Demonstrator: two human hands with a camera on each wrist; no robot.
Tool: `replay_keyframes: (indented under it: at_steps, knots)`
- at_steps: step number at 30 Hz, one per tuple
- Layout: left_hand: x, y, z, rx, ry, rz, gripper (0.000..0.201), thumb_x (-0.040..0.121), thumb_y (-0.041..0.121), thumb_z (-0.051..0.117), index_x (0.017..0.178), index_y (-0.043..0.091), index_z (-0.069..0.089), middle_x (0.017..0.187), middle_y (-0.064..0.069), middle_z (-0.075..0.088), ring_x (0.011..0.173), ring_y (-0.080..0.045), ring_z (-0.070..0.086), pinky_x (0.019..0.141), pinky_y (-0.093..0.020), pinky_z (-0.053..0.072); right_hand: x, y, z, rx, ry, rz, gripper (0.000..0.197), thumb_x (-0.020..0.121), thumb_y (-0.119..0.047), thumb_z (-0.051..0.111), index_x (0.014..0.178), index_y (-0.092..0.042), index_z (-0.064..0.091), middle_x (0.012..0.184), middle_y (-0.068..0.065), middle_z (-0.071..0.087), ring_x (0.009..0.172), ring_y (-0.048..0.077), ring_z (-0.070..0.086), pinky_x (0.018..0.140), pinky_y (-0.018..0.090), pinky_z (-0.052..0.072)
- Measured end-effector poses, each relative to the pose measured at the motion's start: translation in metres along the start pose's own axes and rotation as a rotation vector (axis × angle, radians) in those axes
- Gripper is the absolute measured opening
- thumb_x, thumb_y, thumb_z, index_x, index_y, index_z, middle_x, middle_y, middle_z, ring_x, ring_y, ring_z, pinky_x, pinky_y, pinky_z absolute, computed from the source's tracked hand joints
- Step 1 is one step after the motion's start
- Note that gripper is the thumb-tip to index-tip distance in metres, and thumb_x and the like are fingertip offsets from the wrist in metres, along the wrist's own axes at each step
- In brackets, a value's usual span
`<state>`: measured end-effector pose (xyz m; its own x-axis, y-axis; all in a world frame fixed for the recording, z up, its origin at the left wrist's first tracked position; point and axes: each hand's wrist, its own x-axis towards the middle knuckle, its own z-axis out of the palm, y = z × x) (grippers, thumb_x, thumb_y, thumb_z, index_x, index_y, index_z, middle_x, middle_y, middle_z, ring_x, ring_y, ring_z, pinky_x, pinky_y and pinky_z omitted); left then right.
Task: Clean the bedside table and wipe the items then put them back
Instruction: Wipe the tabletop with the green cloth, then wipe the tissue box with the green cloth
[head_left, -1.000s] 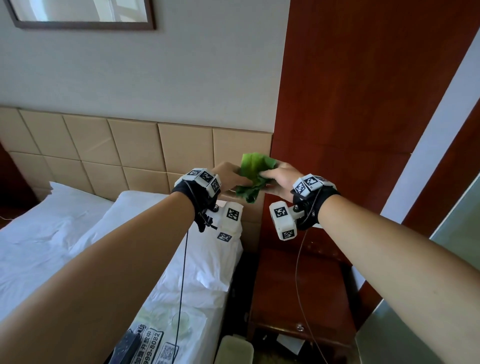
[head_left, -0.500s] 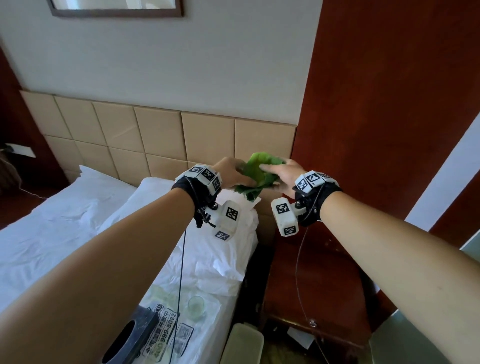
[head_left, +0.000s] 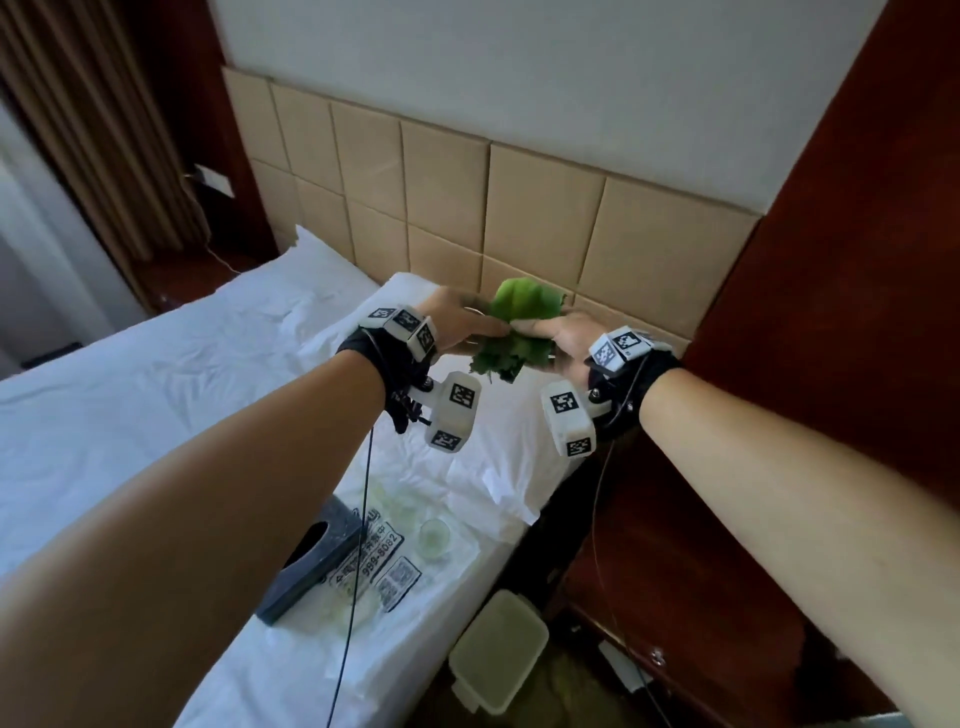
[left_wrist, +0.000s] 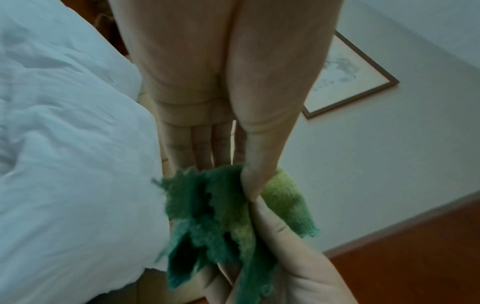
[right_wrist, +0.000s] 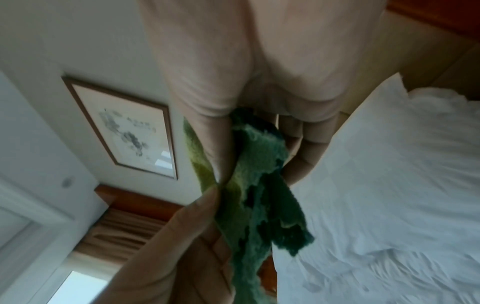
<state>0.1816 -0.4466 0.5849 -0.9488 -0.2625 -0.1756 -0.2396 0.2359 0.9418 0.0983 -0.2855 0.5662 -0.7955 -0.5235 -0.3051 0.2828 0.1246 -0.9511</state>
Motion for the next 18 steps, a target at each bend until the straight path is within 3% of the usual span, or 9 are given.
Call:
replay_keyframes:
  at_steps: [3,6,9,11,14,18]
  knots:
    - [-0.001,-0.021,-0.013,-0.134,0.084,-0.067,0.015,0.086,0.0,0.071,0.1,0.005,0.066,0.104,-0.018,0.072,0.093,-0.027,0.072,0.089,-0.039,0.058,0.021,0.011,0.018,-0.071,-0.121,0.023,0.025,0.081,-0.003,0.075,0.102,-0.014,0.068,0.099,0.009,0.074,0.094,0.024,0.07,0.087,0.039,0.057]
    - [-0.005,-0.047,-0.025,-0.181,0.198,-0.098,0.013,0.085,-0.005,0.07,0.093,0.005,0.066,0.093,-0.016,0.072,0.079,-0.023,0.073,0.077,-0.034,0.061,0.041,0.024,0.038,-0.106,-0.227,0.059,0.035,0.081,-0.013,0.077,0.115,-0.011,0.067,0.108,0.013,0.073,0.105,0.03,0.068,0.092,0.044,0.055]
    - [-0.018,-0.073,-0.039,-0.17,0.295,-0.15,0.015,0.083,-0.007,0.072,0.089,0.006,0.067,0.086,-0.014,0.072,0.076,-0.024,0.073,0.078,-0.036,0.061,0.053,0.041,0.064,-0.099,-0.344,0.075,0.036,0.087,-0.012,0.07,0.122,-0.009,0.064,0.113,0.016,0.071,0.106,0.032,0.068,0.092,0.047,0.054]
    - [-0.027,-0.091,-0.053,-0.148,0.35,-0.204,0.015,0.081,-0.006,0.074,0.087,0.006,0.067,0.086,-0.014,0.071,0.077,-0.026,0.072,0.077,-0.039,0.062,0.06,0.053,0.084,-0.144,-0.4,0.066,0.025,0.088,-0.008,0.069,0.113,-0.013,0.067,0.106,0.012,0.072,0.099,0.03,0.069,0.088,0.044,0.056]
    - [-0.04,-0.117,-0.073,-0.123,0.425,-0.282,0.015,0.079,-0.005,0.077,0.083,0.005,0.067,0.092,-0.02,0.07,0.078,-0.029,0.07,0.071,-0.038,0.061,0.068,0.068,0.116,-0.224,-0.471,0.078,0.016,0.088,-0.004,0.068,0.094,-0.019,0.066,0.089,0.007,0.07,0.083,0.024,0.067,0.071,0.035,0.056]
    - [-0.052,-0.157,-0.095,-0.141,0.509,-0.363,0.016,0.076,-0.004,0.08,0.08,0.004,0.066,0.09,-0.021,0.068,0.07,-0.026,0.069,0.064,-0.034,0.062,0.083,0.09,0.16,-0.341,-0.524,0.1,0.017,0.087,-0.004,0.069,0.091,-0.019,0.065,0.086,0.006,0.069,0.077,0.02,0.066,0.06,0.028,0.053]
